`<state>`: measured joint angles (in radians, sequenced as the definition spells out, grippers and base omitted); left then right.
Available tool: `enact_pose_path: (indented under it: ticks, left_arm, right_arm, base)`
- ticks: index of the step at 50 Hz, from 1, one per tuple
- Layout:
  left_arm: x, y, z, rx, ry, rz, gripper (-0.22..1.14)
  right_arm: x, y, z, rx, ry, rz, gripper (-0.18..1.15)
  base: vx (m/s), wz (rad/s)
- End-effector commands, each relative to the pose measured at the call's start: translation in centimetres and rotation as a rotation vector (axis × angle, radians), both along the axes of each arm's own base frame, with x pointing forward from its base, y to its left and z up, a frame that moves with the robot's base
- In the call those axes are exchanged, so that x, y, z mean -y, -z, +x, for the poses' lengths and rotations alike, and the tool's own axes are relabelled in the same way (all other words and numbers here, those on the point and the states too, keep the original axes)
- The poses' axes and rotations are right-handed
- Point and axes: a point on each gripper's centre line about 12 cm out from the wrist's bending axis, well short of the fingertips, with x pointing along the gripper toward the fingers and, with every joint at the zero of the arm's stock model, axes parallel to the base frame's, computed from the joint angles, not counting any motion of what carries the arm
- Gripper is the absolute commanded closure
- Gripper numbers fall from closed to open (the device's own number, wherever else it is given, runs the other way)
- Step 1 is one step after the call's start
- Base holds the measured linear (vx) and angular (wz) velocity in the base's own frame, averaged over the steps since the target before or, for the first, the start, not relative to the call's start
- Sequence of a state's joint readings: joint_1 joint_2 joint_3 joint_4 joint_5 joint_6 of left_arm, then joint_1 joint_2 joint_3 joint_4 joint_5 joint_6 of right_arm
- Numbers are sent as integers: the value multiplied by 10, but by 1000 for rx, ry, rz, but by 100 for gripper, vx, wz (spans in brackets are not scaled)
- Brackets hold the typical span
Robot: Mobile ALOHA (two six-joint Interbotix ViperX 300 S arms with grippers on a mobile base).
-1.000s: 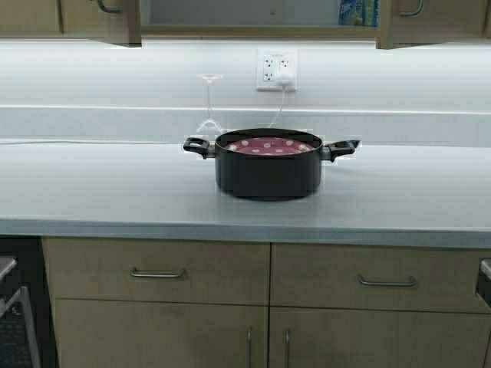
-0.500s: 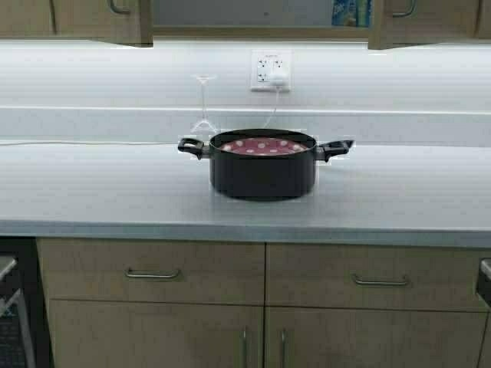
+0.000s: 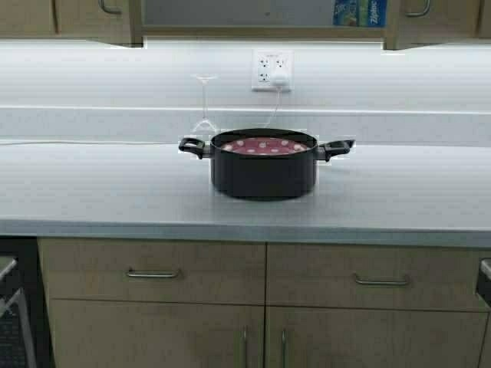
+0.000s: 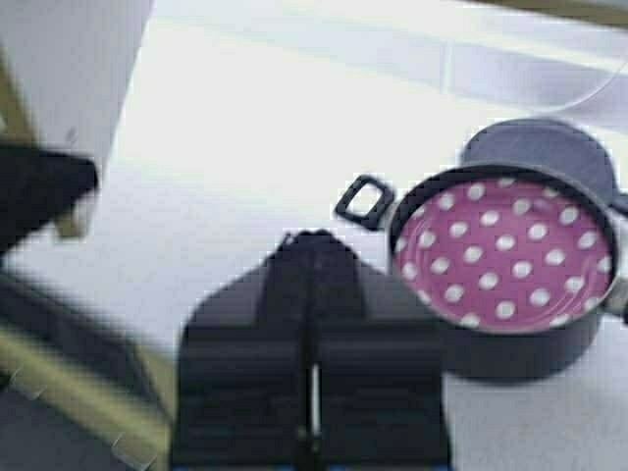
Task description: Open the cabinet, put the pot inside, then close it
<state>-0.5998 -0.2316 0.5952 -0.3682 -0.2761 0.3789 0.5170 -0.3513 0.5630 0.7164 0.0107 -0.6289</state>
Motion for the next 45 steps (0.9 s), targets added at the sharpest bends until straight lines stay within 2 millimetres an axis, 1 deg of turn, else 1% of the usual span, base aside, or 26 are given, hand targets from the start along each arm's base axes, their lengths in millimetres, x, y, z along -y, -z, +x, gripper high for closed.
enact_pose_path:
  ticks: [1,7,12,16,21,25,26,29,36,40,45]
  left_arm:
    - [20,-2,33,13,-21,-51,89]
    - [37,17,64,-3,-39,-60,89]
    - [36,31,93,-2,-92,-76,89]
    - [25,44,115,-22,-144,-84,89]
    - [3,51,131,-33,-200,-84,89]
    - [-16,54,134,-40,-238,-76,89]
    - [-24,52,135,-38,-253,-77,89]
    - [-37,52,135,-38,-277,-74,89]
    - [-68,48,126,-42,-329,-67,89]
    - [-81,46,118,-42,-350,-67,89]
    - [-88,40,106,-29,-357,-68,89]
  right_arm:
    - [-12,-20,29,64,37,33,89]
    - [-23,-29,51,87,43,44,89]
    - [-19,-29,75,91,79,43,89]
    - [-8,-27,87,83,112,40,89]
    - [12,-18,96,60,156,27,89]
    - [31,-10,99,32,187,14,89]
    - [35,-9,99,26,194,12,89]
    - [47,-5,99,9,212,-2,89]
    - [77,9,92,-9,262,-54,89]
    - [93,10,87,-7,294,-66,89]
    - [109,7,76,-1,327,-66,89]
  base:
    - [0,0]
    - [0,0]
    - [0,0]
    - [0,0]
    - [0,0]
    - [0,0]
    - [1,-1]
    - [1,0]
    - [0,0]
    - [0,0]
    - [0,0]
